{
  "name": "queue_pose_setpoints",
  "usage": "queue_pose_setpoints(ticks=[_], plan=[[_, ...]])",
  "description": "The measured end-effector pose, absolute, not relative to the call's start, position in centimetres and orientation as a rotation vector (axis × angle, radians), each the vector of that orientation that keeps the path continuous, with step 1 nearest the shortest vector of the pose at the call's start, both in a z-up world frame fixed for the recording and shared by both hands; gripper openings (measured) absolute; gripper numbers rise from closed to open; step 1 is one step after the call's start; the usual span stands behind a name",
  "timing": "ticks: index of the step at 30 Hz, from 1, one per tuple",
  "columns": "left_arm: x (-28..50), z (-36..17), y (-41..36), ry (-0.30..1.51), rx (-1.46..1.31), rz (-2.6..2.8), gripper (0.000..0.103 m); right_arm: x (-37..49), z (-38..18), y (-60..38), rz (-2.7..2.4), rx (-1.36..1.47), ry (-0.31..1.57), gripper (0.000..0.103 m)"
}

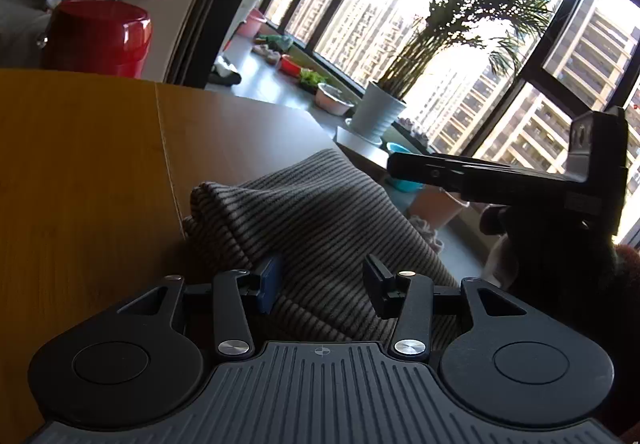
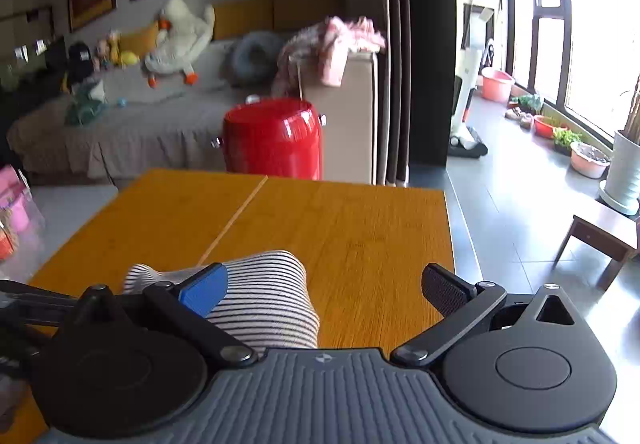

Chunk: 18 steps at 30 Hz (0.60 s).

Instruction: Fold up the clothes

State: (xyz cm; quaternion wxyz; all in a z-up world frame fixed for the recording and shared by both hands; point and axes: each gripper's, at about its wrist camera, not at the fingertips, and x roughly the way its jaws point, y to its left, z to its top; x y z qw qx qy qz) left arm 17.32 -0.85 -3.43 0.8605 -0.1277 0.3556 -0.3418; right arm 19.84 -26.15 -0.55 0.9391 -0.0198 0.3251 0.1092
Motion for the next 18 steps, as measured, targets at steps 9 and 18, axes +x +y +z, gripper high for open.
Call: queue_pose_setpoints(ticks=[9, 18], plan=[[17.5, -3.8, -1.0, 0.755, -0.261, -0.713, 0.053, 21.6, -3.4, -26.8, 0.200, 0.058, 0.735, 0.103], [17.3, -3.6, -1.8, 0.739, -0.248, -0.730, 0.068, 14.6, -3.5, -28.1, 0.253, 0.048, 0.711, 0.103]])
